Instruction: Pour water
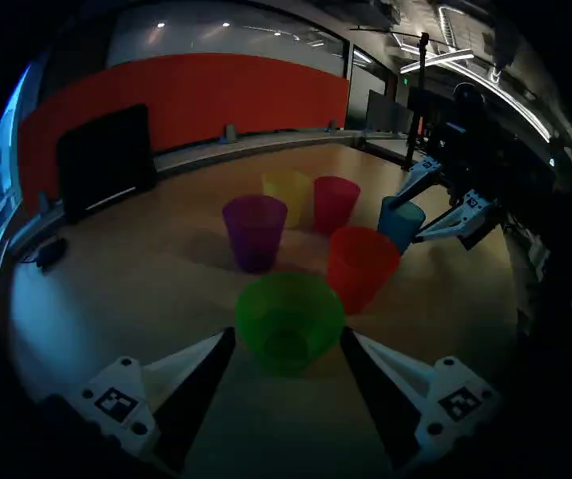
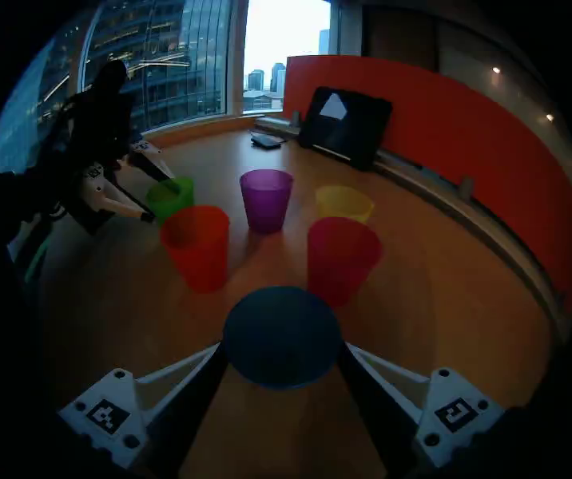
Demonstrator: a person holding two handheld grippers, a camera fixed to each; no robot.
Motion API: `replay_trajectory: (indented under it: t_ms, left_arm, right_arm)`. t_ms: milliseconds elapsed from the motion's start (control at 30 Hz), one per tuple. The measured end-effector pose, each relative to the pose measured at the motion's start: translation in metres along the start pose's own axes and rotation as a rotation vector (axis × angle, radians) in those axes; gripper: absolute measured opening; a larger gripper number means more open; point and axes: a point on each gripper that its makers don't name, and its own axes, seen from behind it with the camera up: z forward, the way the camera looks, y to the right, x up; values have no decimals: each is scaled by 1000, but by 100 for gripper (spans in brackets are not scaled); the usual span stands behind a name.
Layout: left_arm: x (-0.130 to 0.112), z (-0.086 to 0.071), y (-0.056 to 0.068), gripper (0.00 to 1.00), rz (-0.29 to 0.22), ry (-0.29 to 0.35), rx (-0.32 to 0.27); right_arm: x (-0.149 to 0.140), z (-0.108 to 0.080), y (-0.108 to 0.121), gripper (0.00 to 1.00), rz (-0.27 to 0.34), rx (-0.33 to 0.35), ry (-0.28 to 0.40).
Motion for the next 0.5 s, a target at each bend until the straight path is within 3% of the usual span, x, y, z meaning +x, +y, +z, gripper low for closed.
replay_trajectory:
  t_ms: [167,500]
  left_arm:
    - [-7,-9,-3,98,-13,7,25]
    - [-10,-37,-7,98,-19,34,93]
  right_arm:
    - [-2,-8,0,100,11,-13,8]
    - [-8,-43,10,100,45,-79,39]
